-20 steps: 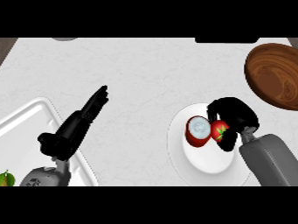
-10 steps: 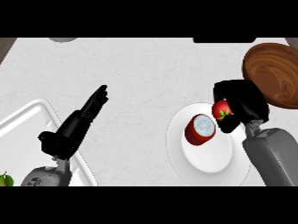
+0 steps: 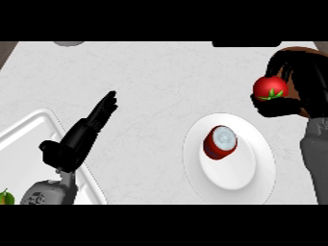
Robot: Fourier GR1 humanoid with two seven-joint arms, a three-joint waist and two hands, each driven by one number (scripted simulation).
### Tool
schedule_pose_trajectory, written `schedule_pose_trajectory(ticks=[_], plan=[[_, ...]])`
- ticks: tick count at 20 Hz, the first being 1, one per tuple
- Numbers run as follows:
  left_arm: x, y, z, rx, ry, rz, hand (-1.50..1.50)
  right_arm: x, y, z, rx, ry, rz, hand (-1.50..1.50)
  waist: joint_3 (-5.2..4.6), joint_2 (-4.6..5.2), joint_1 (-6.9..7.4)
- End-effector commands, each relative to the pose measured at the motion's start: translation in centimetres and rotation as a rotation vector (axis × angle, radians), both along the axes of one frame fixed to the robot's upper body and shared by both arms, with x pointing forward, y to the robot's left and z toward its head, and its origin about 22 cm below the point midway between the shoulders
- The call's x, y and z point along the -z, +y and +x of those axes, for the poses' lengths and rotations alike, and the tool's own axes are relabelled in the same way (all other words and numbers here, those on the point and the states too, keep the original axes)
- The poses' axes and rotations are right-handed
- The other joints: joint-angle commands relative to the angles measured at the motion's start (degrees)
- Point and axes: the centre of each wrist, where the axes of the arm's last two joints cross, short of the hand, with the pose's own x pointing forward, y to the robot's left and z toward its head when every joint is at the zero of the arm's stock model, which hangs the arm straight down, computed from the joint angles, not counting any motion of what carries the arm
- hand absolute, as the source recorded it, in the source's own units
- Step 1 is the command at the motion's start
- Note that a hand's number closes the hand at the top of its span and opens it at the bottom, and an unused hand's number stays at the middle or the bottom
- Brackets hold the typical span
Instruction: Pick the tomato from the plate and place it in the bowl
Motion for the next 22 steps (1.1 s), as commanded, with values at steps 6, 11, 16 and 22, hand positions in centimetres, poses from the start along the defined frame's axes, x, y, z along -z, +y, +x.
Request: schedule_pose_trajectory(ticks=[6, 11, 16, 22], plan=[[-0.2, -0.6, 0.4, -0.001, -0.008, 0.006, 0.00, -0.5, -7.6, 2.7, 0.157, -0.022, -0.086, 1.50, 0.02, 0.23, 0.47], [-0.1, -0.3, 0.2, 0.030, -0.010, -0.003, 0.00, 0.8, -13.0, 4.6, 0.271, -0.144, -0.151, 1.50, 0.09, 0.67, 1.28], [0.3, -0.1, -0.7, 0.025, -0.011, 0.000, 0.00, 3.8, -12.7, 7.8, 0.274, -0.069, -0.193, 1.50, 0.04, 0.47, 1.56], [0.9, -0.3, -0.3, 0.062, -0.018, -0.010, 0.00, 6.5, -17.1, 7.1, 0.260, 0.336, -0.033, 1.50, 0.10, 1.09, 2.39]])
